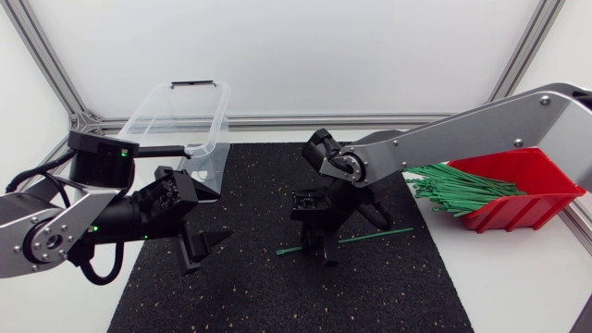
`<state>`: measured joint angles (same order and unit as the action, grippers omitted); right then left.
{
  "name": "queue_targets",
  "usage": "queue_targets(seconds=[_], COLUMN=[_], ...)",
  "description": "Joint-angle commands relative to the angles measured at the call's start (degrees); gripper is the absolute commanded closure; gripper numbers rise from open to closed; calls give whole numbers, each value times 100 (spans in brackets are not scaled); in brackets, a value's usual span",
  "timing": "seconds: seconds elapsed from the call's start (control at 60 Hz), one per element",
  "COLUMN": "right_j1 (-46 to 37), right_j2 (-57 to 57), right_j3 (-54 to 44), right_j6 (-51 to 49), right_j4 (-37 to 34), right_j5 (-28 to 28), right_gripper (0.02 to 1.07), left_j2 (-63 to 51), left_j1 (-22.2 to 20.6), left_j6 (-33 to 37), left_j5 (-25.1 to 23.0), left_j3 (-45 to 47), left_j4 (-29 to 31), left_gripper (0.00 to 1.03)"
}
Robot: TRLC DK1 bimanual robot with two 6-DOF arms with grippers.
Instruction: Take a green cable tie from the red box, thread the tail through the head to close it, then place it in the transparent bin on the left.
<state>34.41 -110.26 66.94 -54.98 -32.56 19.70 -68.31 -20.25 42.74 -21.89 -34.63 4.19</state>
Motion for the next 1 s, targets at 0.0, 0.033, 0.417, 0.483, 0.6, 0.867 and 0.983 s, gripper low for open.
queue_targets(seconds=[0.0, 0.033, 0.417, 0.483, 0.6, 0.867, 0.983], right_j1=[65, 83, 215, 206, 206, 101, 127], right_j2=[4, 22, 233, 312, 496, 936, 892], right_j3=[-260, -286, -480, -489, -524, -480, -585], right_j6=[-144, -144, -144, -144, -136, -136, -136], right_j4=[-102, -102, -137, -163, -190, -357, -278], right_j5=[16, 7, 25, 42, 77, 209, 165], right_gripper=[81, 84, 93, 93, 94, 94, 93], left_j2=[-86, -86, -94, -94, -94, -94, -94], left_j1=[65, 65, 65, 65, 48, -5, -5], left_j6=[156, 164, 156, 156, 129, 76, 76], left_j5=[-52, -52, -52, -52, -52, -52, -52], left_j3=[106, 97, 115, 115, 115, 115, 132], left_j4=[-67, -67, -111, -120, -137, -216, -216], left_gripper=[14, 14, 14, 14, 14, 14, 14])
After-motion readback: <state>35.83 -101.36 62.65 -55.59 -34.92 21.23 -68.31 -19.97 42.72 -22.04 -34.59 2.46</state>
